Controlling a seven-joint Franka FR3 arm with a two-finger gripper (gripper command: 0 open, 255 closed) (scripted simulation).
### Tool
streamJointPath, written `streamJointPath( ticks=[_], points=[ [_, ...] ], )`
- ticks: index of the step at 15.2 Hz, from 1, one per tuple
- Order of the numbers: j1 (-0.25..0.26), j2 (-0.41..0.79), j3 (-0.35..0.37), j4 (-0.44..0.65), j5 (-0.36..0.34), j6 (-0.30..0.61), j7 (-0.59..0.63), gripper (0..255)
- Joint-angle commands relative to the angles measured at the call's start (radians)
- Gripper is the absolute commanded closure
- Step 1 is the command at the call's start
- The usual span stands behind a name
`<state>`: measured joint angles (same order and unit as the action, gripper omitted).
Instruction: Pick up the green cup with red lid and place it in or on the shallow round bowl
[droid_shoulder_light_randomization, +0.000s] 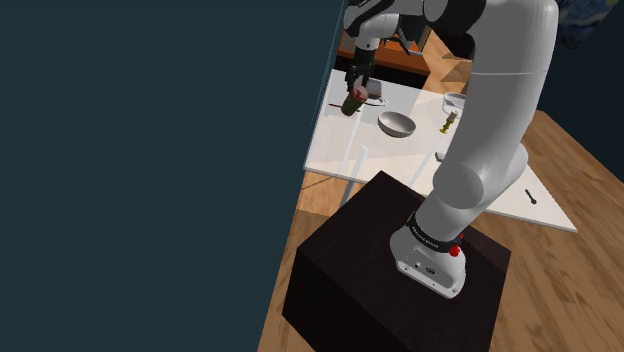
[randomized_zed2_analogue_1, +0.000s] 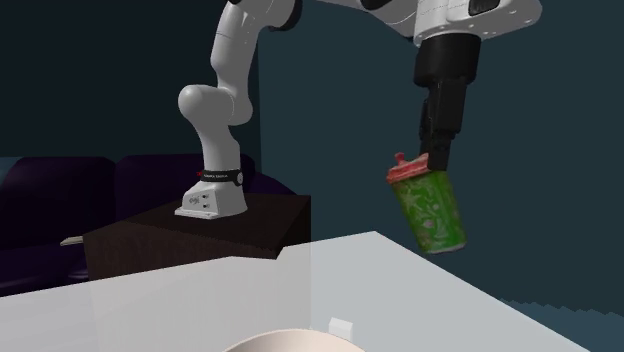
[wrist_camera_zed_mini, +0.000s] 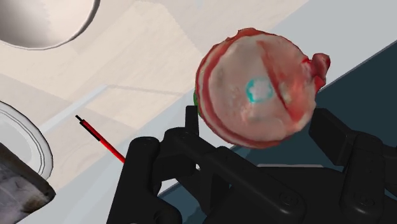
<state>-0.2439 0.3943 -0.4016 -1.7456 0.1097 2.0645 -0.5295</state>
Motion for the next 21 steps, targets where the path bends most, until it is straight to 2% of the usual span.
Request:
streamJointPath(
  ticks=[1,4,6,14,21],
  points=[
    [0.001,-0.010,-0.002,0.015,-0.005,-0.024,0.003,255],
    [0.003,-0.025,-0.005,0.034,-0.012,-0.057,0.006,255],
    [-0.029,-0.015,-0.017,0.059,-0.006,-0.071,-0.038,255],
    [-0.174,0.065,-0.053,0.212,0.032,-0.148,-0.209,255],
    [-0.328,0.191,-0.067,0.440,0.082,-0.253,-0.347,255]
  ],
)
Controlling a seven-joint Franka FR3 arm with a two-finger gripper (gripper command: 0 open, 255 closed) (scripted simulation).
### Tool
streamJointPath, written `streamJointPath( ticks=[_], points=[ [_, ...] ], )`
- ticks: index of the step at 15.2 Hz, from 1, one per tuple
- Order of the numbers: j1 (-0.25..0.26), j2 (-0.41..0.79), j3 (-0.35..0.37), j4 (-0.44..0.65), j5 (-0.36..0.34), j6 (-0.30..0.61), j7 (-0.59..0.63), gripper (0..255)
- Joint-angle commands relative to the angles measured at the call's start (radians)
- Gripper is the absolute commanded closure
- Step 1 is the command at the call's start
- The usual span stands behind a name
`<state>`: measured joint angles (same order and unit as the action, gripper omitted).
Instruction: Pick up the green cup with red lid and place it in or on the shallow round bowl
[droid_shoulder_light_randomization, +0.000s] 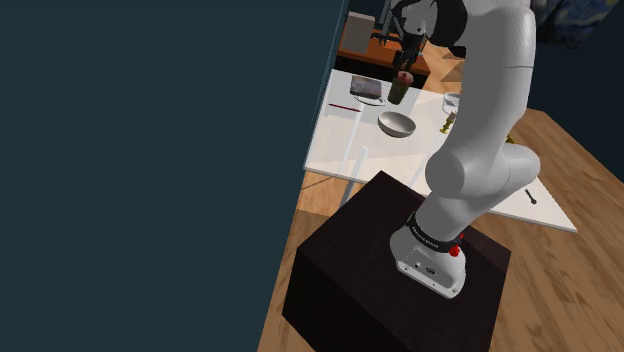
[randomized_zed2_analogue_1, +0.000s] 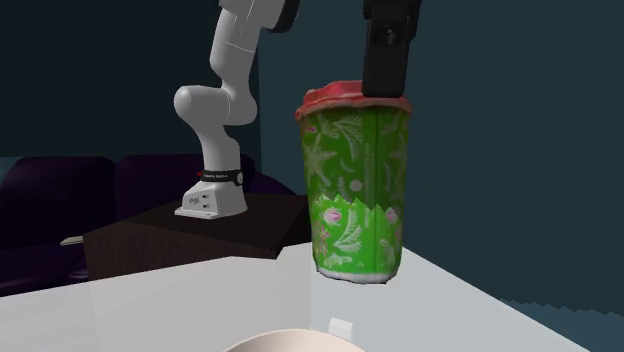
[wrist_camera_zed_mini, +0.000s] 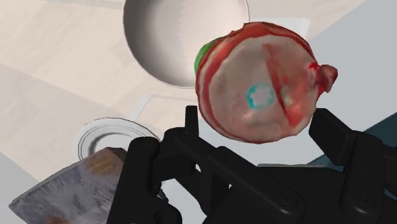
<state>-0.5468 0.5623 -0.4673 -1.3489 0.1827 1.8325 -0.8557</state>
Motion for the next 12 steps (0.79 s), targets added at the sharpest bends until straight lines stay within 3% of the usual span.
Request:
streamJointPath(
  ticks=[1,4,12],
  points=[
    [-0.051,0.046,-0.001,0.087,0.017,-0.040,-0.039,255],
    [-0.130,0.125,0.002,0.233,0.041,-0.105,-0.085,255],
    [-0.116,0.134,0.007,0.136,0.047,-0.003,-0.090,255]
  ],
)
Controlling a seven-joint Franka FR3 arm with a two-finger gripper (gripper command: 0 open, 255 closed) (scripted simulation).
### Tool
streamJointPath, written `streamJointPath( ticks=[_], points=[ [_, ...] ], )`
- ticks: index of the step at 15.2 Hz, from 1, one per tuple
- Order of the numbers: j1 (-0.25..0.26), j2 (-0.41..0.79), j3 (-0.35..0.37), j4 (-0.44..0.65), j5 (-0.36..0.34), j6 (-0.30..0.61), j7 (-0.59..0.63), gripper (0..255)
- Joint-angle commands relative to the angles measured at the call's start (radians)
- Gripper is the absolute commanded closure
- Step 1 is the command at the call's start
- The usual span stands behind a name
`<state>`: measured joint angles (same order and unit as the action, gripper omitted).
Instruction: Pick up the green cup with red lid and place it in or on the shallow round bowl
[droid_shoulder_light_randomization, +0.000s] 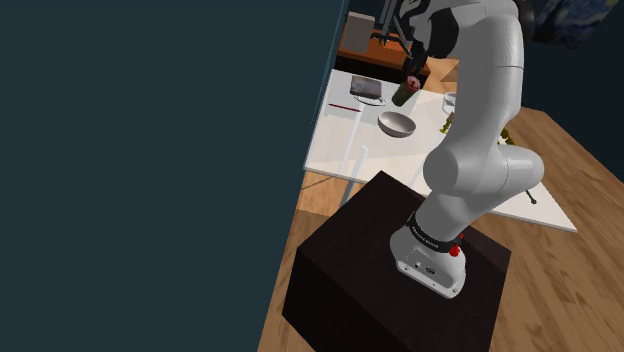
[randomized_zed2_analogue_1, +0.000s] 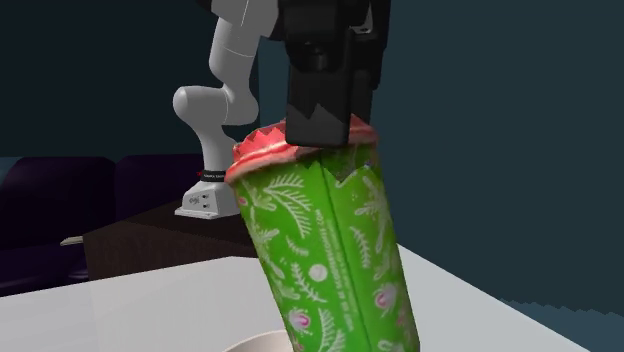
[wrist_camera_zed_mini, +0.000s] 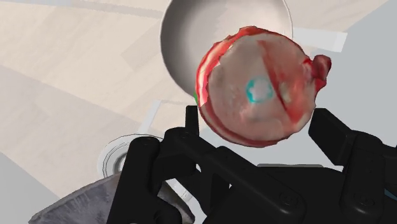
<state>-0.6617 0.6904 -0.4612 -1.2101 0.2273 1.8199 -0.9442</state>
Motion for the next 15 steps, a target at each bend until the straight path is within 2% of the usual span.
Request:
streamJointPath(
  ticks=[1,15],
  points=[
    [0.000,0.008,0.002,-0.013,0.003,0.021,-0.002,255],
    [0.004,0.061,0.018,-0.110,0.025,0.168,-0.011,255]
  ],
)
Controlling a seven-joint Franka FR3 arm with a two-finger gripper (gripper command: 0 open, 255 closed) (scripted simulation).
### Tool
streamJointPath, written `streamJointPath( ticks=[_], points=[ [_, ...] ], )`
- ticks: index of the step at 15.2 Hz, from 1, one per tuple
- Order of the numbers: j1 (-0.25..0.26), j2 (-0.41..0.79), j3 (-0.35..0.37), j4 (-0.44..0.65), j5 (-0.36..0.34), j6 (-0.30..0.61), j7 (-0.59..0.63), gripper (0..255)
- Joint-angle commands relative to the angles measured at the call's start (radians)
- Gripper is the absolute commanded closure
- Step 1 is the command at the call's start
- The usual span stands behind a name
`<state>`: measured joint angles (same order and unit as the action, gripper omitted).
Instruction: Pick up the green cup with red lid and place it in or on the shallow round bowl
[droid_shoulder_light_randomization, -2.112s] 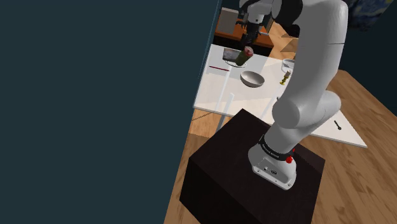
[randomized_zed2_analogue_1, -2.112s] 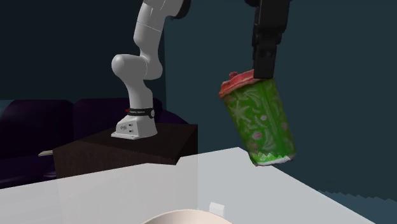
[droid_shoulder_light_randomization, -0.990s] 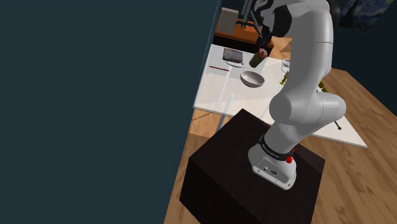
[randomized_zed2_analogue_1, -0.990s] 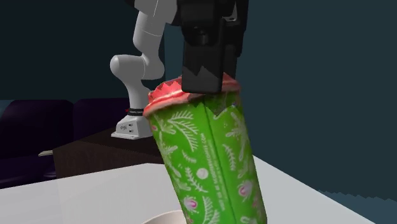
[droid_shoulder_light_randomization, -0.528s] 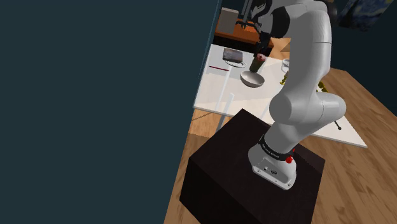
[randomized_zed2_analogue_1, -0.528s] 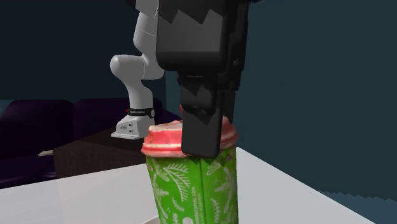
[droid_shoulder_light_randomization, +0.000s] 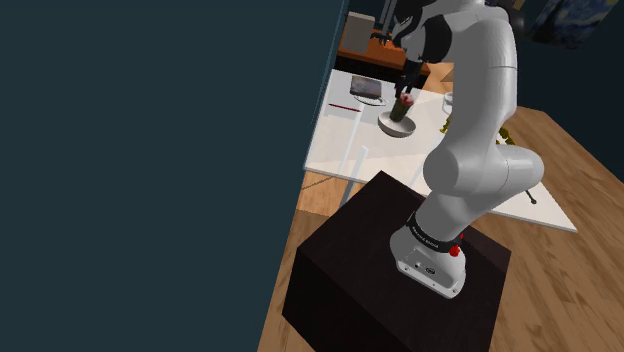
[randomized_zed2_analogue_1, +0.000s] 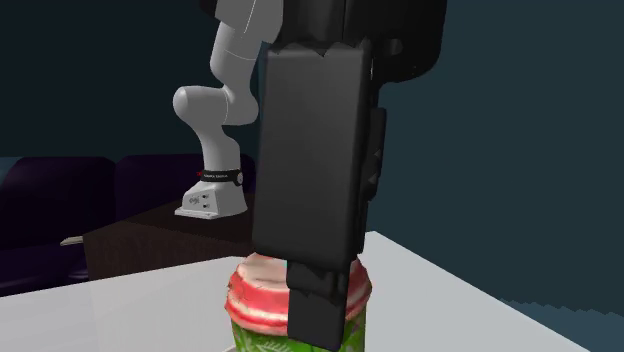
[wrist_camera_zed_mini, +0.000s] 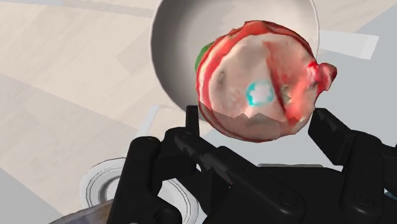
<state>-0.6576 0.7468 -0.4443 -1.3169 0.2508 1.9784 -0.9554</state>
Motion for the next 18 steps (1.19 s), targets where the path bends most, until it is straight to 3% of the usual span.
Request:
streamJointPath(
  ticks=[1,7,8,13,18],
  points=[
    [0.000,0.005,0.001,-0.003,0.002,0.009,0.000,255],
    [0.000,0.005,0.001,-0.003,0.002,0.009,0.000,255],
    [0.000,0.005,0.001,-0.003,0.002,0.009,0.000,0],
    [0.000,0.005,0.001,-0.003,0.002,0.009,0.000,0],
    [0.000,-0.032,-0.009,0.066,-0.014,-0.094,0.012,0]
  ],
)
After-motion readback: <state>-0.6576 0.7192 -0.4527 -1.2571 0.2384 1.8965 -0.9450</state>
